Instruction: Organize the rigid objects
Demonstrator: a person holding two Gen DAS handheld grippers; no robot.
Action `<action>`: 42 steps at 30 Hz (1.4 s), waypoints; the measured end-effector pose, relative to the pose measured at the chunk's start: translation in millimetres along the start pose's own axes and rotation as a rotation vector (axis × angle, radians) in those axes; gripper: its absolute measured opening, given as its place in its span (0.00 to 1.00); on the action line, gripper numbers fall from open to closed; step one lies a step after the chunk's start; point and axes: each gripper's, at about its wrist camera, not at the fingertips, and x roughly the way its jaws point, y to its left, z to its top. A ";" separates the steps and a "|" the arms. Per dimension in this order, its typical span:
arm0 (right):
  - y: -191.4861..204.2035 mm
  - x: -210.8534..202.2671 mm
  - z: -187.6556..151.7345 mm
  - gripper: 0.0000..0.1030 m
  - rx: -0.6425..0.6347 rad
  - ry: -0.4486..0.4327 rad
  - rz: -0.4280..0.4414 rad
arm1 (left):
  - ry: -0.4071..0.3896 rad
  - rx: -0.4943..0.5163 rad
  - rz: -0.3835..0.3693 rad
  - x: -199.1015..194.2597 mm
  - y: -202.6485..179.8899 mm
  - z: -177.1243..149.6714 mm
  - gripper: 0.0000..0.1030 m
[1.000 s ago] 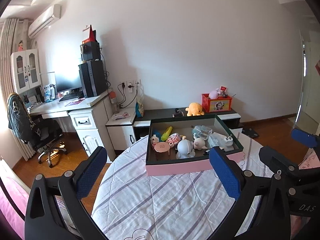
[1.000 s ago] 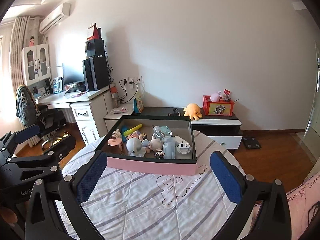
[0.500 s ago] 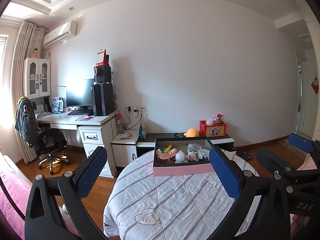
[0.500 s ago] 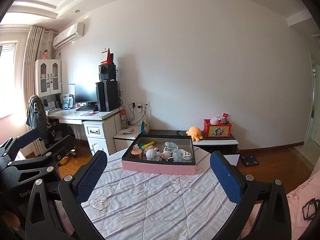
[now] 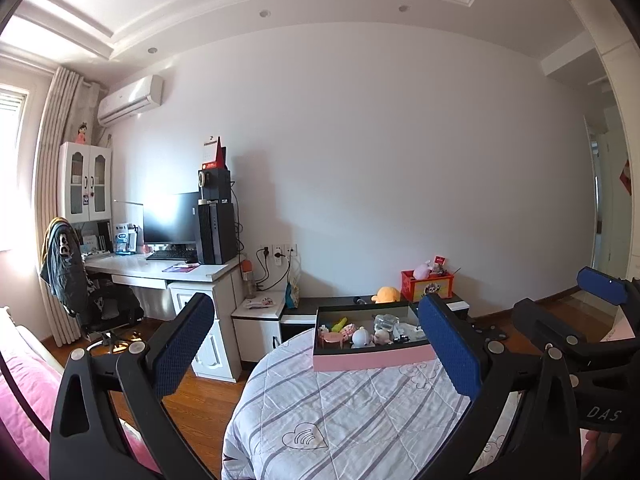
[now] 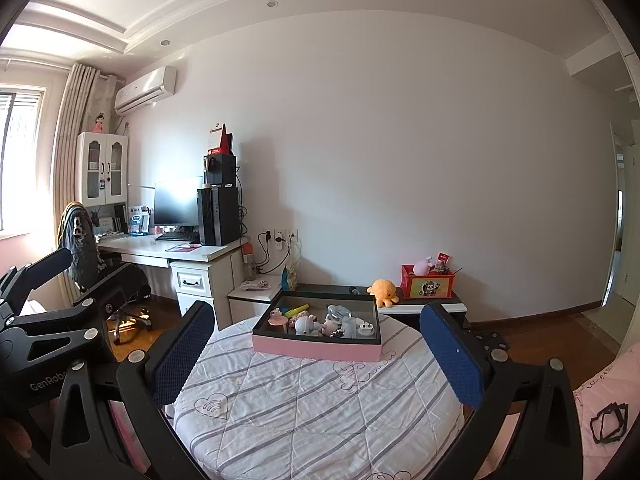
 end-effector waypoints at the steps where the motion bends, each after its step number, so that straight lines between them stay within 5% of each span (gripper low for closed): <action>1: 1.2 -1.8 0.9 1.00 -0.003 -0.008 -0.003 | -0.003 -0.001 0.000 -0.5 0.0 0.4 1.00; 42: 6.3 -5.5 6.0 1.00 -0.011 -0.012 -0.008 | -0.024 0.009 0.019 -7.6 2.5 -0.4 1.00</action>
